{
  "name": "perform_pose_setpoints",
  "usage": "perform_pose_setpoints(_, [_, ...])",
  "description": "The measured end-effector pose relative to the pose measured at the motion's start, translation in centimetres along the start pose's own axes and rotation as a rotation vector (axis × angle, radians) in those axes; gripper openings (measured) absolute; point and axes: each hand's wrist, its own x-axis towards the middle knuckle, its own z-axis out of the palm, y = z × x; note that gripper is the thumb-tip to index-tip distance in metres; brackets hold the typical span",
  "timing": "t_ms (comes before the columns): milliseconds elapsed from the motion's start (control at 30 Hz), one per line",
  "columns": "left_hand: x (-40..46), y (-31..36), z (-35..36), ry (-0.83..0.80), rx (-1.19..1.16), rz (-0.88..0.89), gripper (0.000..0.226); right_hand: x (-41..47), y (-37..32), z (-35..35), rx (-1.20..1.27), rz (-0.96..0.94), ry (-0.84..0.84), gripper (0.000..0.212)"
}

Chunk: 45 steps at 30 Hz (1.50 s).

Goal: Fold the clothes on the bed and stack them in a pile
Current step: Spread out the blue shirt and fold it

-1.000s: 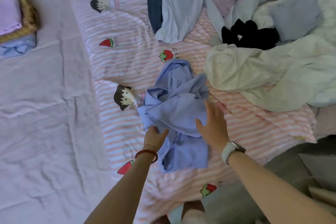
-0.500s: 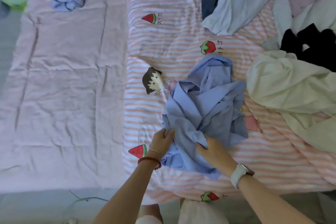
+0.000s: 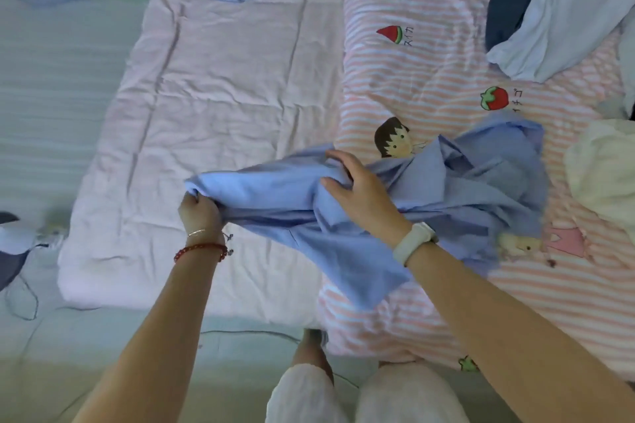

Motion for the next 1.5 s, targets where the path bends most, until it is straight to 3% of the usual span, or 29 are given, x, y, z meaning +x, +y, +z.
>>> perform_pose_setpoints(67, [4.1,-0.2,-3.2,0.039,0.066,-0.035,0.02,1.5,-1.6,3.3,0.044,-0.05,-0.055,0.057])
perform_pose_setpoints(133, [6.7,-1.1,-5.4,-0.053,0.153,-0.171,0.033,2.3,-1.0,5.8,-0.048,-0.061,-0.076,0.062])
perform_pose_setpoints(233, [8.2,-3.3,-6.9,-0.186,0.283,-0.406,0.052,1.8,2.5,6.6,-0.431,0.072,-0.104,0.06])
perform_pose_setpoints(333, [7.5,-5.0,-6.5,-0.248,0.395,-0.318,0.054,0.3,6.9,4.0,-0.912,0.23,-0.124,0.063])
perform_pose_setpoints(467, [4.3,-6.2,-4.1,-0.394,0.509,-0.238,0.049,-1.9,11.3,-0.2,-1.118,0.476,-0.136,0.08])
perform_pose_setpoints(633, [-0.6,-7.2,-1.6,-0.609,0.572,-0.147,0.039,-1.2,13.6,-1.4,-0.949,0.545,-0.148,0.066])
perform_pose_setpoints(800, [-3.0,-7.7,0.2,-0.649,0.626,0.035,0.039,0.9,11.8,-0.4,-0.787,0.388,0.079,0.025])
perform_pose_setpoints(867, [-3.6,-7.3,0.7,-0.635,0.574,0.152,0.047,1.1,9.3,1.2,-0.572,0.21,-0.083,0.017])
perform_pose_setpoints(967, [-3.9,-6.4,1.5,-0.623,0.485,0.407,0.071,0.2,6.0,3.6,-0.319,-0.039,-0.355,0.022])
perform_pose_setpoints(1067, [-3.8,-5.8,2.4,-0.686,0.623,0.659,0.092,-0.7,5.8,3.0,-0.175,-0.087,-0.219,0.01])
perform_pose_setpoints(1167, [-4.2,-5.2,4.7,-0.787,0.783,0.776,0.093,-1.0,7.6,0.1,-0.313,-0.037,-0.105,0.042])
perform_pose_setpoints(1233, [-4.4,-5.0,6.7,-0.832,0.884,0.851,0.062,-1.0,9.7,-1.8,-0.631,-0.01,-0.114,0.057])
perform_pose_setpoints(1300, [-4.6,-4.5,8.4,-0.861,0.825,0.792,0.021,-0.6,11.5,-3.7,-0.915,0.125,-0.19,0.07])
perform_pose_setpoints(1367, [-4.7,-3.6,9.1,-0.807,0.642,0.519,0.027,-0.3,13.2,-5.8,-1.06,0.285,-0.23,0.072])
perform_pose_setpoints(1433, [-4.2,-2.3,8.8,-0.583,0.45,0.27,0.027,-0.1,14.2,-7.7,-1.134,0.409,-0.261,0.053])
perform_pose_setpoints(1500, [-2.9,-1.6,7.7,-0.345,0.345,0.162,0.03,0.2,13.9,-8.5,-1.015,0.453,-0.267,0.031])
